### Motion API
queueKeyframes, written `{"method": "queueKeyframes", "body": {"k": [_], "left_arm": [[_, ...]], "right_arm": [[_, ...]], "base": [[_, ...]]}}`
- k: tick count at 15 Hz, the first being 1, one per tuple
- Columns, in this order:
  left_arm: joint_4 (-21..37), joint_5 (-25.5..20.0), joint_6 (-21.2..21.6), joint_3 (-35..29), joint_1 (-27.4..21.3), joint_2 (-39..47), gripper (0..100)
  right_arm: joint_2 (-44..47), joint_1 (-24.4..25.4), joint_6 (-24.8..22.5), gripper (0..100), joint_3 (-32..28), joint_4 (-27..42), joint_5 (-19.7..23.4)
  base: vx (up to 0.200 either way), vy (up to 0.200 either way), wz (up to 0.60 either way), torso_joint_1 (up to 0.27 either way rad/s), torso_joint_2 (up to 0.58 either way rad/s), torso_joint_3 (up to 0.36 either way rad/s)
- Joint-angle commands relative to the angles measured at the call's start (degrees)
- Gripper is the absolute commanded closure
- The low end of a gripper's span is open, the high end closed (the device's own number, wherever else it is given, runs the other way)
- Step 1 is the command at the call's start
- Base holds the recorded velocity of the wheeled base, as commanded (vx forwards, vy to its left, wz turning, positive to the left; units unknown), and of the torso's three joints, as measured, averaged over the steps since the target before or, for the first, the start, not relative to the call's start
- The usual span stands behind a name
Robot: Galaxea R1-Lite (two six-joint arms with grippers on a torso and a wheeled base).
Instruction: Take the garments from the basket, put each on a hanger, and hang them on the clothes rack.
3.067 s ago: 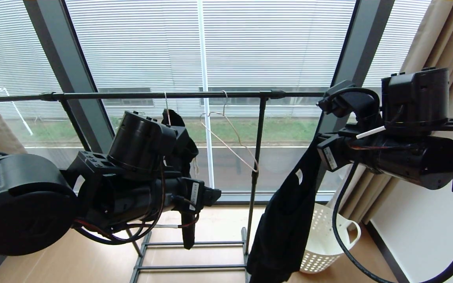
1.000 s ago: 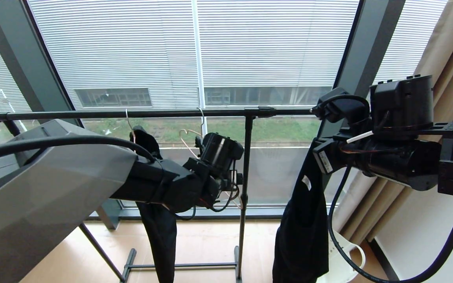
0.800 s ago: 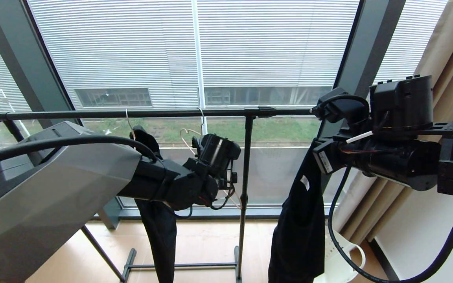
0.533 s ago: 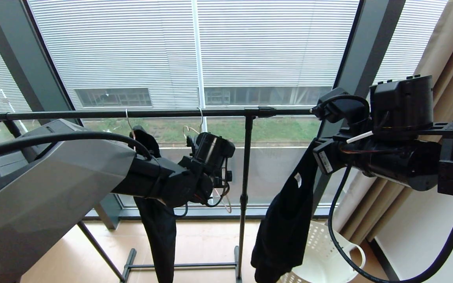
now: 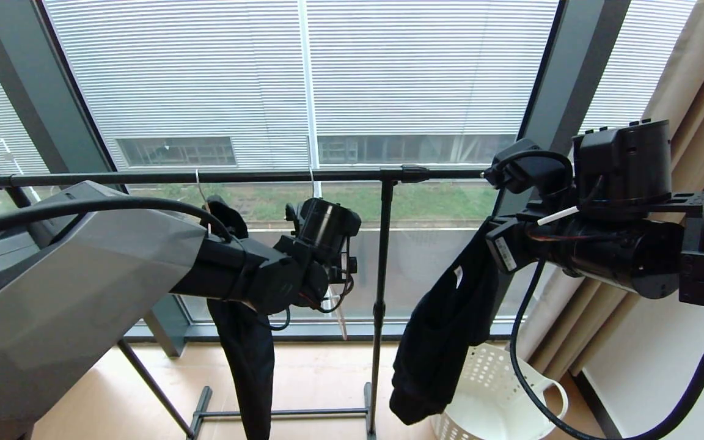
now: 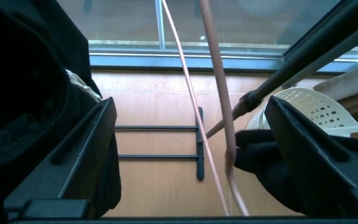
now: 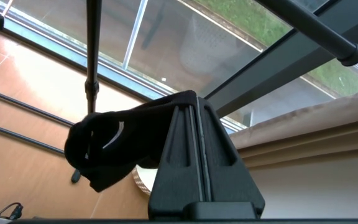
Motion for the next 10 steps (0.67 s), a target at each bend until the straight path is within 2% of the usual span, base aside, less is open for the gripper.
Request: {"method": "queueKeyframes", "body": {"k": [1,8,9,10], "left_arm": [[0.01,-0.01,-0.07,-0.37,0.26,1.08,0],[0.01,-0.01,-0.07,-3.97,1.93,6.18,0],[0.1,-0.01,0.02,-4.94,2.54,6.27,100],[0.72,-0.01,0.02,-5.38,2.54,6.09,100]], "right_arm": [[0.01,0.14,0.01,100,0.0,-0.11,-0.01],[0.1,0.14,0.01,100,0.08,-0.02,-0.01],[0.1,0.14,0.01,100,0.08,-0.02,-0.01],[0.1,0.14,0.01,100,0.08,-0.02,-0.01]], "base": [[0.0,0.0,0.0,0.0,0.0,0.0],[0.0,0.0,0.0,0.0,0.0,0.0],[0.0,0.0,0.0,0.0,0.0,0.0],[0.0,0.0,0.0,0.0,0.0,0.0]]}}
